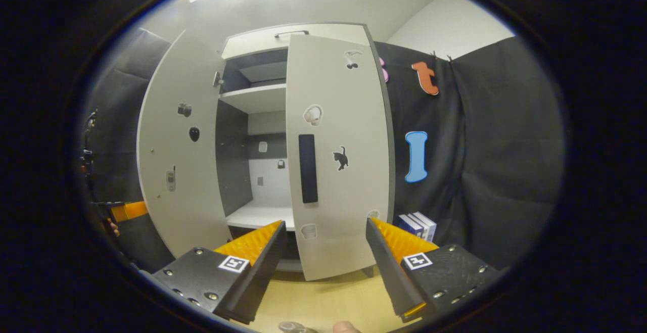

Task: Grasp the bottle in the cabinet with the left hand and place it on the coaster, then close the right door with the right hand and the left door with the left hand.

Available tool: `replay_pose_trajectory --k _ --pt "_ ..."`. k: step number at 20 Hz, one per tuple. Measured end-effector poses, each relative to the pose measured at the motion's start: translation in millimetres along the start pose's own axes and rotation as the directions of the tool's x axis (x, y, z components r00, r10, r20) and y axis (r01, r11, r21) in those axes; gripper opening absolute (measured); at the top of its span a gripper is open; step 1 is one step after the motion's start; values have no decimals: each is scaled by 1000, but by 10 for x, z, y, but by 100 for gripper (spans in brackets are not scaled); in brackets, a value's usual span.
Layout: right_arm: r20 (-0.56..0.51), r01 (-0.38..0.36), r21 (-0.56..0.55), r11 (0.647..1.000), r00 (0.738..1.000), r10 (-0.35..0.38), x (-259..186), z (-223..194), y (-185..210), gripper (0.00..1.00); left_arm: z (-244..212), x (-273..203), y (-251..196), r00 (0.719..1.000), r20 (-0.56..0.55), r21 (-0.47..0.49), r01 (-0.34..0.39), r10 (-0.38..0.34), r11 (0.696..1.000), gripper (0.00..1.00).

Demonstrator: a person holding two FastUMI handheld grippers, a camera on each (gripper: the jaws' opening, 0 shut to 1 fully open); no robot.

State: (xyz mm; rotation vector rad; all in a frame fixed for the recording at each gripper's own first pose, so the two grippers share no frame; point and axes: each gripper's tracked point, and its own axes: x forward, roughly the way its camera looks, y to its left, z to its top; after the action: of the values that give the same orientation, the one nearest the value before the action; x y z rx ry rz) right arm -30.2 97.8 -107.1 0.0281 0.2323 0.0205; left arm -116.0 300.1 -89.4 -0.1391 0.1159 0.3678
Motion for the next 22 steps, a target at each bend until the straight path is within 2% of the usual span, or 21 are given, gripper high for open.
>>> replay_pose_trajectory --k 2,3,7,12,17,18,22 --pt "-5 20 0 1000 1000 -20 -71 -22 -54 95 -33 9 4 1000 -6 -3 -2 2 1000 92" --pt "-5 31 2 1000 1000 -31 -90 -31 -82 95 -29 14 -1 1000 -1 -1 7 -7 1000 96" --pt "-18 59 15 998 998 -59 -121 -51 -161 95 -66 19 -73 999 -10 -14 50 -51 999 96" --pt "-19 47 12 999 999 -47 -102 -41 -99 95 -79 22 -200 997 1 9 78 -78 997 95" --pt "-19 28 1 1000 999 -28 -90 -3 -28 92 -141 69 -538 985 -10 -2 175 -175 985 95" --pt "-18 31 -4 1000 999 -31 -108 -4 -44 95 -149 63 -609 982 -10 -9 188 -188 982 95" --pt "-23 61 -8 998 998 -61 -147 -1 -191 95 -215 131 -881 970 -20 -21 243 -243 970 95"
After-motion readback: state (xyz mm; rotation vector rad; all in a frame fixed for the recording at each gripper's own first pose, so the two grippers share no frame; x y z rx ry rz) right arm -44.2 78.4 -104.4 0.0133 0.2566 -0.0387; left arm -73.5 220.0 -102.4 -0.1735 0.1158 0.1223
